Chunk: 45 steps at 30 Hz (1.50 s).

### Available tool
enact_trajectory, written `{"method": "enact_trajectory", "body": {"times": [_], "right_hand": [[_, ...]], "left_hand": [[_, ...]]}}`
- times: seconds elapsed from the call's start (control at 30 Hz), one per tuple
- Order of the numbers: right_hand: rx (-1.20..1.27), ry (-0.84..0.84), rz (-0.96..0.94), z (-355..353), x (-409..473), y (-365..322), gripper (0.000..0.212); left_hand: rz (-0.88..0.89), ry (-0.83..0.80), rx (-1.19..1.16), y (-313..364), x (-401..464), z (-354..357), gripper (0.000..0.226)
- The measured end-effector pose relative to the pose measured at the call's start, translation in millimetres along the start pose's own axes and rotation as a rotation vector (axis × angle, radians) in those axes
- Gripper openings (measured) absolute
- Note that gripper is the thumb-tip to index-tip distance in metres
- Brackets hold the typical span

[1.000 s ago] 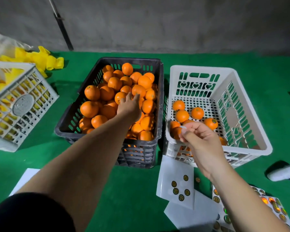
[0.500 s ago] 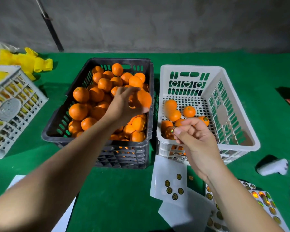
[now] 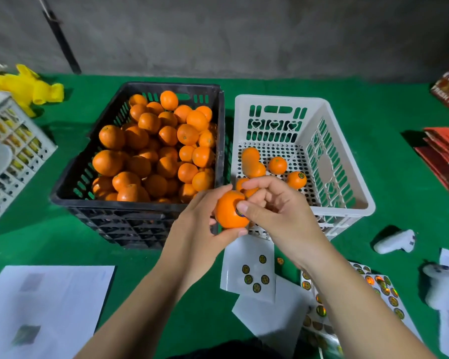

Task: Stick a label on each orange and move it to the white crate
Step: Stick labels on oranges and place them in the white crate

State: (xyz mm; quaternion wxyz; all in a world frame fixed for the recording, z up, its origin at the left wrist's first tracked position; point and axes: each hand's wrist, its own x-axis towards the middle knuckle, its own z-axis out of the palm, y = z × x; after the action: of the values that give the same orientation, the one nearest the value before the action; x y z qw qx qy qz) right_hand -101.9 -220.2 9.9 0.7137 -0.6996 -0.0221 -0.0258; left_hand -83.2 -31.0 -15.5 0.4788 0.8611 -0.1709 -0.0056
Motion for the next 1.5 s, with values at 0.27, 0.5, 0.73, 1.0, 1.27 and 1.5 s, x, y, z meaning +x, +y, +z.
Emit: {"method": "enact_trajectory", "body": {"times": [0.27, 0.5, 0.73, 1.0, 1.27, 1.5], "right_hand": [[-0.28, -0.023, 0.062, -2, -9, 5, 0.018], [-0.164, -0.102, 0.249, -9, -14, 6, 0.04], [0.297, -0.046, 0.395, 7, -18, 15, 0.057], [0.094, -0.052, 0.221, 7, -9, 22, 0.048], [-0.617, 0.152, 0.173, -57, 53, 20, 0.07], [-1.089, 0.223, 0.11, -45, 30, 75, 0.074]], "left_hand": [[0.035, 0.004, 0.078, -1, -12, 3, 0.076], [0.019, 0.0, -0.143, 6, -19, 6, 0.072], [-0.029, -0.03, -0.256, 5, -13, 7, 0.067], [-0.031, -0.017, -0.309, -3, -12, 17, 0.068], [-0.053, 0.105, -0.129, -23, -13, 19, 0.039], [0.119, 0.141, 0.293, -26, 34, -22, 0.016]]}}
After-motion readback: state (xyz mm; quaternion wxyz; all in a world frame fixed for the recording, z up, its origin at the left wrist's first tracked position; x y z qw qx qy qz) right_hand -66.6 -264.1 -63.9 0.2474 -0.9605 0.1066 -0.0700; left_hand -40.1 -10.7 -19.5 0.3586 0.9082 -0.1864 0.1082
